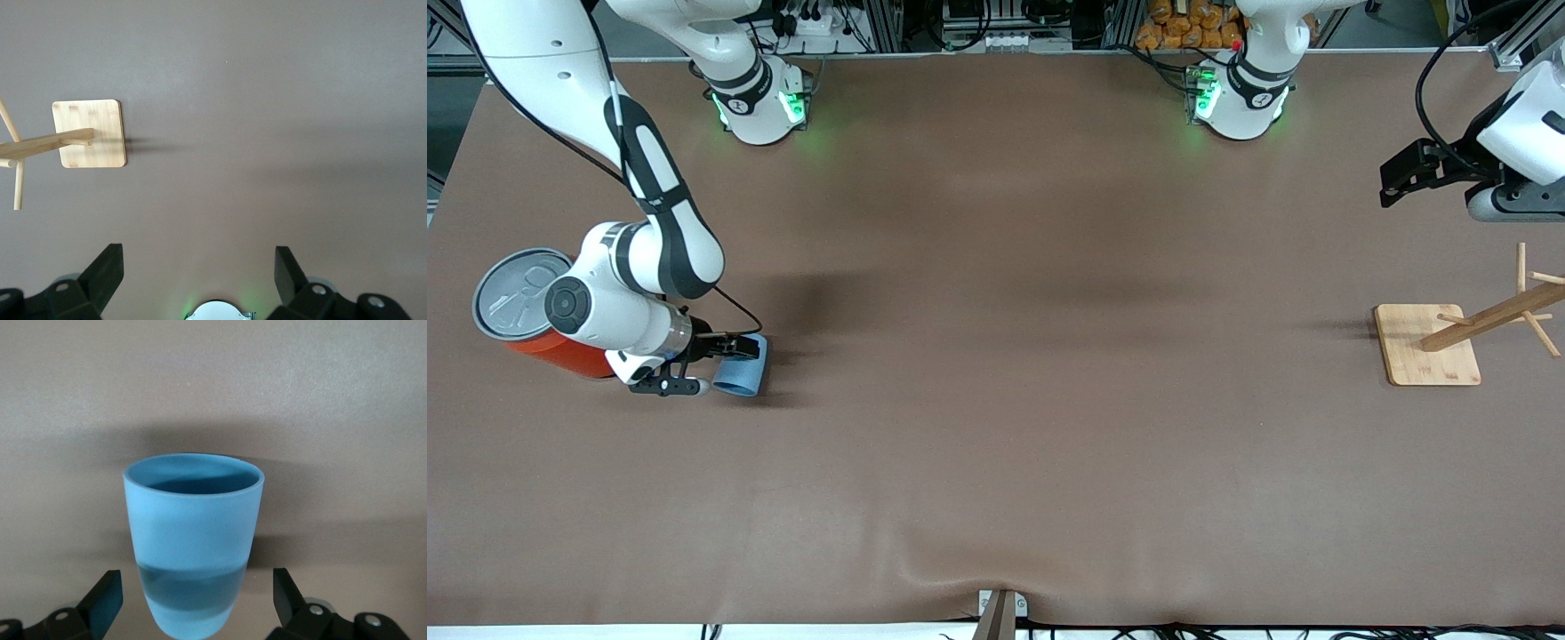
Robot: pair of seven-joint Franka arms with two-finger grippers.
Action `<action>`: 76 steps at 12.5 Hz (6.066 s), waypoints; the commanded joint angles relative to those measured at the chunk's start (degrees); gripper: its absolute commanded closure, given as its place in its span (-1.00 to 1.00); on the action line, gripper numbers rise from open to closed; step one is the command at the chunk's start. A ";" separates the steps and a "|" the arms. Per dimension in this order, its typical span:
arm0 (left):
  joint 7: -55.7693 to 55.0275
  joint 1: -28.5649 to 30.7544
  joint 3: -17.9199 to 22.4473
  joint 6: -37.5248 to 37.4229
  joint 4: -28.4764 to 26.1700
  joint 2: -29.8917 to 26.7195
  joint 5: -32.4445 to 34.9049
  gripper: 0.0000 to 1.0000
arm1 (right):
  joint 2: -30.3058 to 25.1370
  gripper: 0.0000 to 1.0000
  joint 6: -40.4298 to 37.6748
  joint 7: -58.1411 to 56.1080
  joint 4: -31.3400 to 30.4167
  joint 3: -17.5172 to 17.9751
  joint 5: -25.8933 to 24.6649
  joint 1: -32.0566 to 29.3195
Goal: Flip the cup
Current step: 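Close the right gripper around the blue cup's base, then carry the blue cup with the right gripper toward the table middle, then set the cup down and open the right gripper while the left gripper approaches, then withdraw the right gripper while the left gripper reaches the cup's base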
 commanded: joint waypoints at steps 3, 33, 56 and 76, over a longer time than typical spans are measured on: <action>-0.55 0.32 -0.20 0.76 -1.44 -1.75 -1.04 -1.00 | 2.26 -0.58 4.62 2.83 -0.75 -0.14 1.45 3.13; 1.38 2.34 0.59 2.60 -0.74 -1.75 -1.30 -1.00 | 15.78 1.00 -13.04 -27.32 37.40 14.27 -22.27 34.66; 0.77 1.63 -3.36 3.57 -3.45 1.40 -10.08 -1.00 | 23.88 -1.00 -9.17 -17.48 36.61 14.27 -39.08 44.52; 9.45 2.25 -10.93 34.22 -28.59 17.31 -40.39 -1.00 | 2.26 -1.00 -49.33 -17.30 49.08 30.09 -26.86 9.76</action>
